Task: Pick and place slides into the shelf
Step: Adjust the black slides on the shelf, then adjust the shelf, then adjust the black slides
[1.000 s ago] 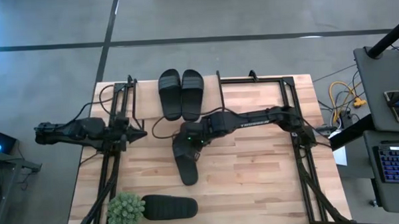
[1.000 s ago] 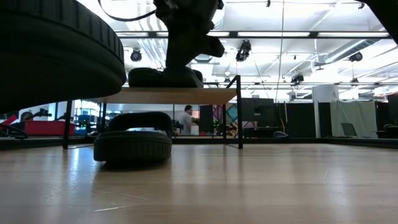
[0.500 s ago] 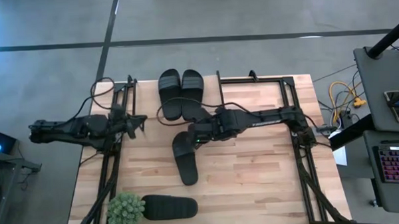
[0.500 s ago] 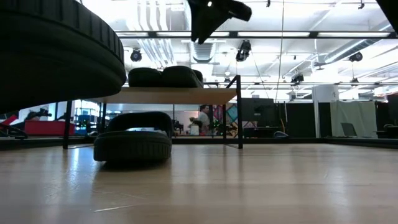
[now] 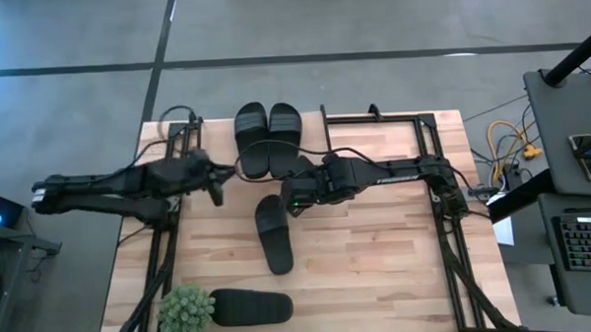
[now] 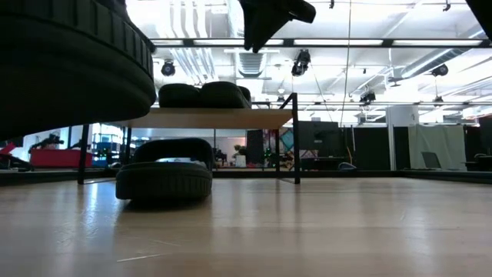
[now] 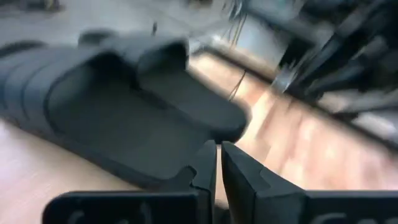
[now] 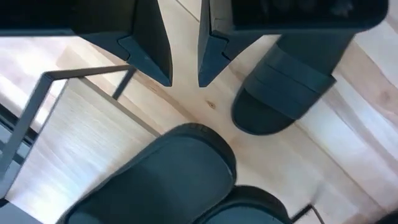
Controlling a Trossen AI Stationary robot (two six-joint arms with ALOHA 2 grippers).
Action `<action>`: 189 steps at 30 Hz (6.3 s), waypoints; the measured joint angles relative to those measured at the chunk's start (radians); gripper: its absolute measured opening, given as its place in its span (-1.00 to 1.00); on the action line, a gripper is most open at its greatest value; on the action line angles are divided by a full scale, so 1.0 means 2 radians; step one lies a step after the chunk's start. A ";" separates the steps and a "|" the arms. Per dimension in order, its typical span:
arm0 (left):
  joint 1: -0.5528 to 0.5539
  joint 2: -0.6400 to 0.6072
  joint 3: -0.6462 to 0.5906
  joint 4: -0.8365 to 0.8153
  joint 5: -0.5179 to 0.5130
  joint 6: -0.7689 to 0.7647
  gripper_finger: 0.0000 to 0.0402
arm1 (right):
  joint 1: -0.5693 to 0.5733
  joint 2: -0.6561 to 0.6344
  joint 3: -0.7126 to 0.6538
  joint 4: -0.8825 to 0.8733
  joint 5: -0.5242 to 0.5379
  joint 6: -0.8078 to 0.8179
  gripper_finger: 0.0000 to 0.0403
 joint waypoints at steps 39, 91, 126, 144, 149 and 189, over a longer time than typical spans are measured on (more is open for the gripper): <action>0.421 0.237 0.129 -0.100 0.326 0.249 -0.95 | -0.030 -0.001 -0.001 -0.044 0.041 -0.037 -0.66; 0.409 0.118 0.042 -0.130 0.383 0.174 -0.95 | -0.110 0.000 -0.118 0.186 -0.208 -0.131 -0.96; 0.332 -0.033 0.043 -0.062 0.445 0.089 -0.95 | -0.078 -0.053 -0.116 0.188 -0.197 -0.183 -0.96; 0.324 -0.148 0.040 -0.388 0.328 0.081 -0.95 | -0.056 -0.053 -0.116 0.184 -0.156 -0.152 -0.96; 0.324 -0.142 0.023 -0.391 0.328 0.078 -0.95 | -0.056 -0.053 -0.116 0.185 -0.151 -0.147 -0.96; 0.324 -0.084 -0.022 -0.221 0.371 0.003 -0.95 | -0.044 -0.052 -0.135 0.123 -0.160 -0.126 -0.96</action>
